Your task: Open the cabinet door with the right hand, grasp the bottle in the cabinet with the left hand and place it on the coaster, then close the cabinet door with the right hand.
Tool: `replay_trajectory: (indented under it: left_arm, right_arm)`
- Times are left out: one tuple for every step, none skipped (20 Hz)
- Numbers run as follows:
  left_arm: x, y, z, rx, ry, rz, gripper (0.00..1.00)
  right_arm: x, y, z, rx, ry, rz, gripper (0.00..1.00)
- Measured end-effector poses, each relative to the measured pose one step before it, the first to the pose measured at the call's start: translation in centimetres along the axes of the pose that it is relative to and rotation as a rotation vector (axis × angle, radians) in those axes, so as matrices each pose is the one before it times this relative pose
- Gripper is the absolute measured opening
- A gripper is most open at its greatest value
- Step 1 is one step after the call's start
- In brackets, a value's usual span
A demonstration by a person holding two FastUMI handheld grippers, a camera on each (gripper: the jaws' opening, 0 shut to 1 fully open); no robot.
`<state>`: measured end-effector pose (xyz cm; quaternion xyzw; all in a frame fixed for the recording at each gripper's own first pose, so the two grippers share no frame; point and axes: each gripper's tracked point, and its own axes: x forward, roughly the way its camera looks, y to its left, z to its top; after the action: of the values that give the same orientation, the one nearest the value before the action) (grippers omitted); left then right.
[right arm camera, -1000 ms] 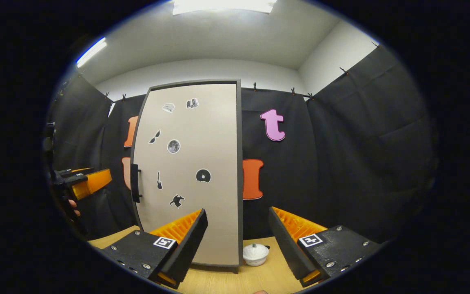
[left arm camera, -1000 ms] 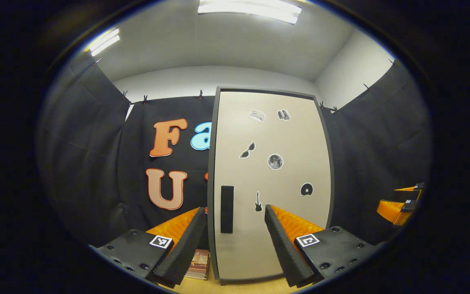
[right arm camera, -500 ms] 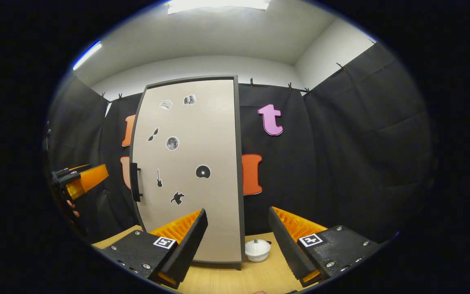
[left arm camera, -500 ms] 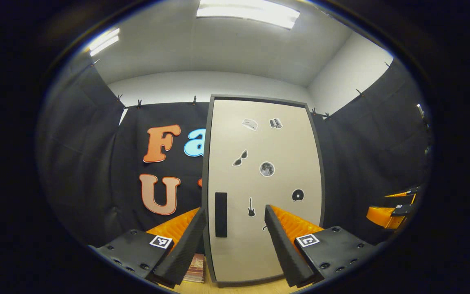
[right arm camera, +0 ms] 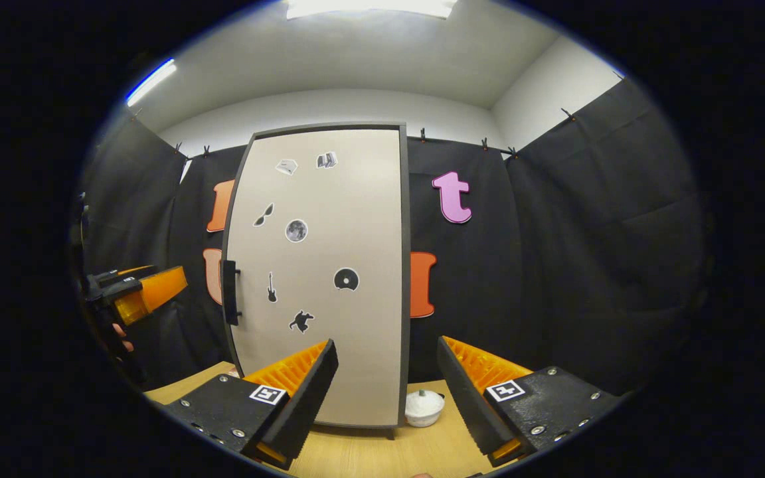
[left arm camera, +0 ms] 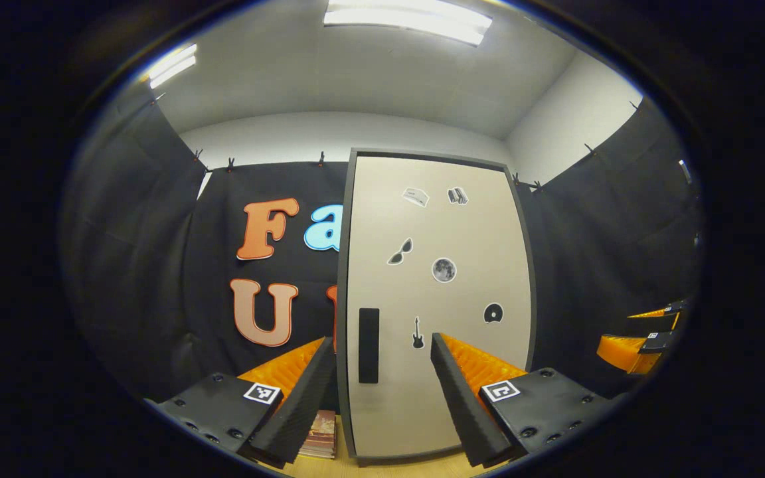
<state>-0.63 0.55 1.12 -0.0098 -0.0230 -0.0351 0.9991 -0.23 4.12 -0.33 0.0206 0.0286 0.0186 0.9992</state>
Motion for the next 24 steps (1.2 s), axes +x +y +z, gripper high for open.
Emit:
replay_trajectory:
  left_arm:
    - [0.110, 0.273, -0.050, -0.00126, 0.00192, -0.00019, 0.95]
    - [0.014, 0.376, -0.151, 0.00235, 0.00395, 0.00354, 0.95]
    - [0.011, 0.409, -0.212, 0.00391, 0.00551, 0.00603, 0.93]
    - [-0.041, 0.436, -0.209, 0.00286, 0.00507, 0.00629, 0.92]
    - [0.080, 0.436, -0.275, 0.00313, 0.00612, 0.00594, 0.93]
    - [-0.092, 0.389, -0.232, 0.00292, 0.00528, 0.00495, 0.93]
    - [-0.046, 0.402, -0.228, 0.00356, 0.00508, 0.00287, 0.93]
    - [-0.173, 0.378, -0.118, 0.00256, 0.00207, 0.00198, 0.95]
    - [-0.207, 0.507, -0.146, 0.00332, 0.00154, 0.00478, 0.94]
    - [-0.101, 0.620, -0.069, 0.00455, 0.00130, 0.00668, 0.93]
    - [-0.139, 0.664, -0.047, 0.00578, 0.00197, 0.00805, 0.93]
    - [-0.230, 0.679, -0.153, 0.00599, 0.00288, 0.00996, 0.94]
    - [-0.186, 0.763, -0.152, 0.00484, 0.00145, 0.01005, 0.92]
    - [-0.231, 0.743, -0.155, 0.00131, 0.00111, 0.01076, 0.96]
    - [-0.174, 0.800, -0.233, -0.00334, 0.00477, 0.00791, 0.92]
    - [-0.202, 0.683, -0.436, 0.00076, 0.00911, 0.00933, 0.94]
    - [-0.370, 0.963, -0.339, 0.00862, 0.00570, 0.01625, 0.95]
    - [-0.293, 1.022, -0.263, 0.01053, 0.00312, 0.01917, 0.94]
    - [-0.520, 1.097, -0.413, 0.00902, 0.00562, 0.01690, 0.94]
    - [-0.243, 0.875, -0.395, 0.00560, 0.00834, 0.01298, 0.94]
    - [-0.198, 0.977, -0.403, 0.00452, 0.00896, 0.01299, 0.92]
    - [-0.352, 1.184, -0.386, 0.00335, 0.00712, 0.01564, 0.92]
    - [-0.219, 1.123, -0.291, -0.00032, 0.00661, 0.01697, 0.94]
    - [-0.189, 0.969, -0.290, -0.00413, 0.00633, 0.01572, 0.94]
  right_arm:
    - [0.220, 0.664, -0.089, 0.00110, 0.00407, 0.00848, 0.94]
    - [0.209, 0.584, -0.245, -0.00094, 0.00746, 0.00819, 0.98]
    - [0.168, 0.753, -0.352, -0.00346, 0.00832, 0.01164, 0.94]
    - [0.183, 0.684, -0.232, -0.00513, 0.00883, 0.01225, 0.94]
    - [0.281, 0.741, -0.347, -0.00643, 0.00837, 0.01196, 0.94]
    - [0.232, 0.758, -0.372, -0.00712, 0.01066, 0.01237, 0.94]
    - [0.356, 0.739, -0.233, -0.00510, 0.00780, 0.01220, 0.94]
    - [0.423, 0.717, -0.032, -0.00165, 0.00579, 0.01128, 0.94]
    - [0.444, 0.758, -0.097, 0.00281, 0.00412, 0.01146, 0.94]
    - [0.495, 0.682, 0.050, 0.00601, 0.00226, 0.01244, 0.94]
    - [0.552, 0.797, -0.032, 0.00670, 0.00121, 0.01132, 0.94]
    - [0.581, 0.682, -0.064, 0.00571, 0.00364, 0.01157, 0.94]
    - [0.692, 0.826, -0.156, 0.00524, 0.00564, 0.01231, 0.94]
    - [0.674, 0.835, -0.219, 0.00548, 0.01031, 0.01349, 0.94]
    - [0.730, 1.006, -0.423, 0.00603, 0.01224, 0.01716, 0.94]
    - [0.646, 1.020, -0.412, 0.00565, 0.01623, 0.01792, 0.94]
    - [0.644, 1.194, -0.394, 0.00398, 0.01505, 0.02487, 0.94]
    - [0.889, 0.948, -0.112, 0.00205, 0.01202, 0.01790, 0.94]
    - [0.967, 0.975, -0.021, 0.00138, 0.00689, 0.01566, 0.94]
    - [0.983, 1.031, 0.039, 0.00256, 0.01035, 0.01505, 0.94]
    - [1.120, 1.251, 0.114, 0.00424, 0.00953, 0.02138, 0.94]
    - [1.176, 1.157, 0.174, 0.00395, 0.00925, 0.01793, 0.94]
    - [1.218, 1.082, 0.203, 0.00369, 0.00557, 0.01402, 0.94]
    - [1.319, 0.839, 0.288, 0.00241, 0.00870, 0.00296, 0.94]
